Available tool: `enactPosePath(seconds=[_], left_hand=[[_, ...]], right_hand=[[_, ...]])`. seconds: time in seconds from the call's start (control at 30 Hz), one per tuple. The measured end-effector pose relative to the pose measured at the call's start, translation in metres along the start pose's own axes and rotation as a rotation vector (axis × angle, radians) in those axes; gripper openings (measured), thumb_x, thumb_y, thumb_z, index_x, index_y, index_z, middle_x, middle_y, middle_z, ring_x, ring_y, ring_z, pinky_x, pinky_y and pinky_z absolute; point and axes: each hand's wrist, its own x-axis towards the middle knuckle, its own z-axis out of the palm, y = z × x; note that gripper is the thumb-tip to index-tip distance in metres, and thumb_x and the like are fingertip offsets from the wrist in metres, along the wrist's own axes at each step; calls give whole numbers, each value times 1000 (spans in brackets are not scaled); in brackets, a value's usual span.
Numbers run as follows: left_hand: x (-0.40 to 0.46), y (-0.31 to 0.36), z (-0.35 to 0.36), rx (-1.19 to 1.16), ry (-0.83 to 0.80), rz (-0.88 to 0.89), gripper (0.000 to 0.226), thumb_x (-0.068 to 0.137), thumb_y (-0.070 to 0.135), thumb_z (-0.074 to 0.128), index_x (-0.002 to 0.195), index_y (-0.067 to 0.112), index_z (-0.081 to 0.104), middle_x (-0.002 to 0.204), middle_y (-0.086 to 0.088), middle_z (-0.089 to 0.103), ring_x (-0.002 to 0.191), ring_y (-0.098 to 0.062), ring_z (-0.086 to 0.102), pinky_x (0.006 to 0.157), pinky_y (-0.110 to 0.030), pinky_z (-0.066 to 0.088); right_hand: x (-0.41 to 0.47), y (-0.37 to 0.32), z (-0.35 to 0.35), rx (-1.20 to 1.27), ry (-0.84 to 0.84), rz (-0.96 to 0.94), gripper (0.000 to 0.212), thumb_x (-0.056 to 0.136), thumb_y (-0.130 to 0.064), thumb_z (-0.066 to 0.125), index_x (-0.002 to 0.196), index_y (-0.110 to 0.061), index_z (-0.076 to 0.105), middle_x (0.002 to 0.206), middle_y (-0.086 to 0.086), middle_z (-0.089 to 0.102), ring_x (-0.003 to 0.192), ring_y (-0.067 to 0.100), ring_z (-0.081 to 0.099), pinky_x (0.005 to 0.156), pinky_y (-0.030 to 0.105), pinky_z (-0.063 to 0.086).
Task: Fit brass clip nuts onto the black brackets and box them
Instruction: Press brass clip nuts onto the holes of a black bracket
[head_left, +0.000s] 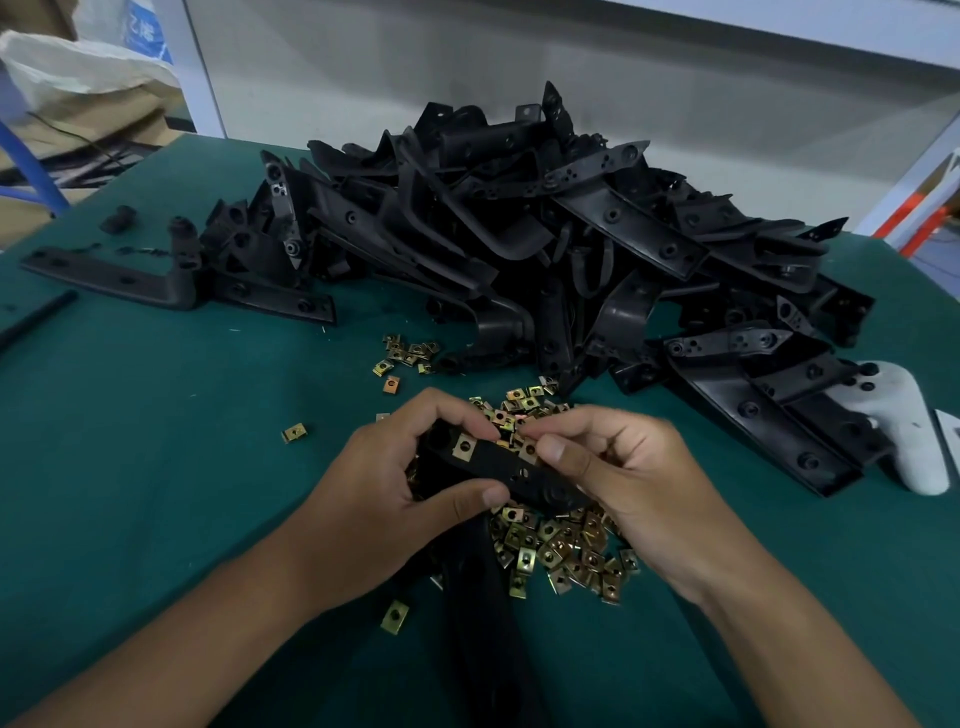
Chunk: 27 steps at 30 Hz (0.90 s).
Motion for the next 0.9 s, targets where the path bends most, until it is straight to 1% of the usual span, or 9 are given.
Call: enactPosePath(seconds=[0.23,0.43,0.5,0.57,0.63,0.7,0.77,0.83,0.9], left_hand=[[0,-2,0,-5,19,9,29,80,52,73,105,46,61,91,14,69,74,-7,68,64,-20,57],[1,-2,0,7,16,10,26,81,52,72,104,47,61,88,15,69,71,-3,67,63,-17,54],[1,-2,0,9,20,5,26,81,52,72,104,47,60,88,16,69,70,-3,67,61,-16,54],[2,-1,0,-2,36,-2,27,80,53,72,104,46,61,90,16,70,72,-5,69,61,-15,54],[2,-2,-1,-31,44,-18,27,81,54,74,104,45,62,93,15,70,75,-7,70,63,-16,55],[2,-3,-2,-56,35,-31,27,81,51,75,104,44,63,92,14,70,72,-8,70,61,-19,56],[2,-2,-1,-49,35,-27,27,80,49,74,104,43,63,91,13,71,71,-8,70,61,-21,58],[2,-2,-1,-33,48,-21,27,80,50,73,103,42,62,92,17,70,74,-6,70,63,-19,58],[3,-2,-2,-24,70,-12,25,83,52,75,103,44,62,95,20,69,80,-2,70,66,-14,56]], right_hand=[[0,-2,1,-4,2,-14,19,82,-27,71,97,-20,80,76,-8,75,73,4,69,67,13,52],[0,-3,0,-58,4,-48,17,85,-31,71,99,-27,80,87,-3,78,82,9,73,72,17,55],[-1,-4,0,-75,-10,-61,15,89,-38,71,99,-30,80,93,-5,78,89,9,73,76,18,55],[-3,-6,1,-118,-50,-102,17,92,-44,69,94,-31,81,100,-8,76,96,7,71,80,16,52],[-4,-7,4,-165,-57,-137,16,91,-41,70,91,-29,81,103,-10,75,96,1,68,79,12,50],[-4,-7,4,-150,-64,-140,13,89,-35,72,92,-26,81,101,-9,76,90,-2,68,76,10,49],[-5,-7,2,-125,-78,-119,14,86,-33,72,94,-26,81,96,-9,76,88,0,69,76,10,50],[-4,-5,0,-122,-45,-94,15,87,-36,70,96,-28,79,86,-10,75,84,0,69,75,9,49],[-3,-3,-4,-183,9,-88,17,89,-41,64,98,-33,76,86,-2,73,87,-1,68,76,8,48]])
